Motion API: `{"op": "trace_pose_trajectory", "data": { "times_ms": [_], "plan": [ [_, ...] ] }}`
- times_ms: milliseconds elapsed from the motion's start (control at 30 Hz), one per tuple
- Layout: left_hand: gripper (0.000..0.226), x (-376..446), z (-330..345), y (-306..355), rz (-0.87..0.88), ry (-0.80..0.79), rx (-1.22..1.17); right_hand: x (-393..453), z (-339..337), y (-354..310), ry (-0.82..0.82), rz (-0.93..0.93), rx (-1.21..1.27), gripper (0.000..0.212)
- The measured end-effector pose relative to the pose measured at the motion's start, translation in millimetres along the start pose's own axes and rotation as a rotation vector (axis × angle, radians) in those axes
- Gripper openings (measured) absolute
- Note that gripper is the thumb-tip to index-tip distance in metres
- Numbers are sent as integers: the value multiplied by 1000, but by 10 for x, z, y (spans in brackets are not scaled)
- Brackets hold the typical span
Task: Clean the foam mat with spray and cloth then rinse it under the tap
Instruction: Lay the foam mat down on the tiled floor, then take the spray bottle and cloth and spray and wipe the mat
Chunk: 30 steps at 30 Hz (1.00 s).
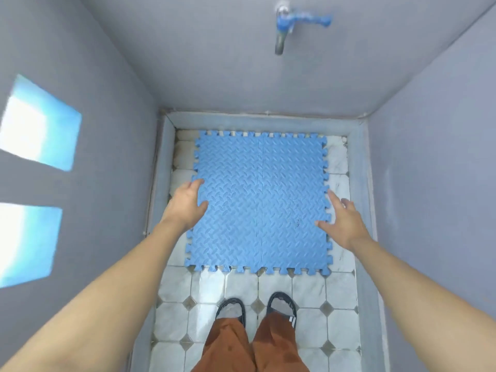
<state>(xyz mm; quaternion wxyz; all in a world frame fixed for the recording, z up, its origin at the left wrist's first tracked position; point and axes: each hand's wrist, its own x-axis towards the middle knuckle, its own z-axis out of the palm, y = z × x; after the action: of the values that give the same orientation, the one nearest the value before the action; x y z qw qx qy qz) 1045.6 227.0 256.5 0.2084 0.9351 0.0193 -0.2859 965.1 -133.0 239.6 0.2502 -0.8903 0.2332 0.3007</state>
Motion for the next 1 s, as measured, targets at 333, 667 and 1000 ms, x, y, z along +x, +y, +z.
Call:
{"op": "trace_pose_trajectory", "data": {
  "times_ms": [333, 667, 1000],
  "plan": [
    [41, -647, -3773, 2032, 434, 687, -145, -1418, -3474, -2315, 613, -386, 360, 77],
    [43, 170, -4942, 3112, 356, 786, -47, -813, -5248, -3961, 804, -645, 576, 105],
    [57, 1181, -4649, 2976, -2, 530, 181, -25, -5249, -4474, 1117, -608, 535, 44]
  ]
}}
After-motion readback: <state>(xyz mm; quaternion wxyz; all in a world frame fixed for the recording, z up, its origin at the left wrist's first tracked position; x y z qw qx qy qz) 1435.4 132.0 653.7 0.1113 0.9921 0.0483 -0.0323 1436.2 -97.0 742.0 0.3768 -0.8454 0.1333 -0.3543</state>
